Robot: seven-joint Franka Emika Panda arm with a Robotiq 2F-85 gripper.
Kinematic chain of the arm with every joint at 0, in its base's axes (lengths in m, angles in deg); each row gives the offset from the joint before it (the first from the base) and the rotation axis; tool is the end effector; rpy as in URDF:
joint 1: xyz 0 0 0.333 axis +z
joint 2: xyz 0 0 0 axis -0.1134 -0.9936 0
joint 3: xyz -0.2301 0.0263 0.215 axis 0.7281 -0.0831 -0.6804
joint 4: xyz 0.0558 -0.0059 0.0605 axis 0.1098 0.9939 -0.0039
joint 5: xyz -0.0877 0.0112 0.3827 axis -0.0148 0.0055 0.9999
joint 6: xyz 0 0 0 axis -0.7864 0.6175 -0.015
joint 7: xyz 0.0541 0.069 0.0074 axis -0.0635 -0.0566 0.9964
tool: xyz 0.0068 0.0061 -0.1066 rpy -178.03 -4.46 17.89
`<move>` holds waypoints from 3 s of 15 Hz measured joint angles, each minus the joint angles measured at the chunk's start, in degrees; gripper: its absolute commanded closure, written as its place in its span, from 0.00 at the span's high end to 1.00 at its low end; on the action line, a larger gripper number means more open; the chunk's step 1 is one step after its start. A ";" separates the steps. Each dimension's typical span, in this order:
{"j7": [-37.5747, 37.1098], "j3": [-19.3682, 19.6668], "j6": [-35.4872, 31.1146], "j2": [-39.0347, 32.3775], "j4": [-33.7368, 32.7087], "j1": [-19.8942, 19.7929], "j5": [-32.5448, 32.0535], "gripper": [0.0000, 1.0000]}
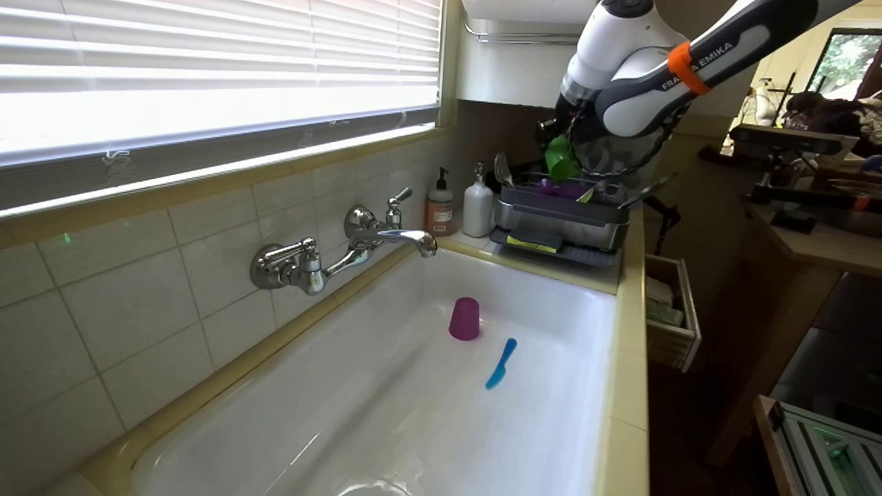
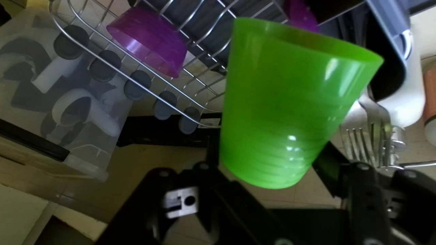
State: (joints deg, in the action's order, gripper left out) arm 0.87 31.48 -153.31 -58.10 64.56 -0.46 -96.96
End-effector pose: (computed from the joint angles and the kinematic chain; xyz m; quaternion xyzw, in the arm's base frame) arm 0.5280 -0.3582 0.4672 0.8721 -0.2936 0.2805 0.2731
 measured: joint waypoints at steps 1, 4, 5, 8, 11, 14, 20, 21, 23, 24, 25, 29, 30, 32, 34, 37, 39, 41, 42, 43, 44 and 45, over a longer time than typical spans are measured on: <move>-0.69 -0.03 -0.93 0.95 1.16 0.55 -1.44 0.44; -3.10 -0.24 -4.98 3.52 4.69 2.31 -5.82 0.44; -3.79 -0.40 -6.69 4.09 5.75 2.74 -6.78 0.44; -4.16 -1.14 -12.50 4.92 8.71 3.56 -7.61 0.44; -4.17 -1.60 -17.65 4.88 10.91 4.15 -8.08 0.44; -4.17 -1.68 -22.31 4.40 12.56 4.56 -8.81 0.44; -4.15 -1.90 -23.40 3.79 12.66 4.54 -8.78 0.69; -4.15 -1.90 -23.40 3.79 12.63 4.54 -8.78 0.69; -4.15 -1.90 -23.40 3.78 12.63 4.54 -8.78 0.44; -4.15 -1.90 -23.40 3.78 12.62 4.54 -8.78 0.44; -4.15 -1.78 -23.40 3.72 12.52 4.60 -8.81 0.44; -4.94 -1.08 -24.52 2.81 12.31 4.89 -9.44 0.44; -5.28 -0.88 -25.46 2.41 12.31 4.99 -9.54 0.44; -6.11 -0.55 -28.26 1.37 12.42 5.20 -9.56 0.44; -6.83 -0.14 -31.00 -0.05 12.46 5.66 -9.55 0.44; -7.44 0.94 -33.92 -2.36 12.38 6.80 -9.18 0.44; -7.54 1.32 -35.09 -3.90 12.36 7.49 -8.79 0.44; -7.55 1.42 -36.20 -5.47 12.30 8.20 -8.34 0.44; -7.55 1.44 -36.61 -6.27 12.23 8.62 -8.08 0.44; -7.55 1.46 -36.89 -7.07 12.14 9.12 -7.77 0.44; -7.55 1.47 -37.13 -7.85 12.04 9.62 -7.42 0.44; -7.55 1.48 -37.33 -8.62 11.93 10.09 -7.07 0.44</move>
State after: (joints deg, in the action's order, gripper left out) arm -6.68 32.95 -190.65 -66.73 76.49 9.64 -104.03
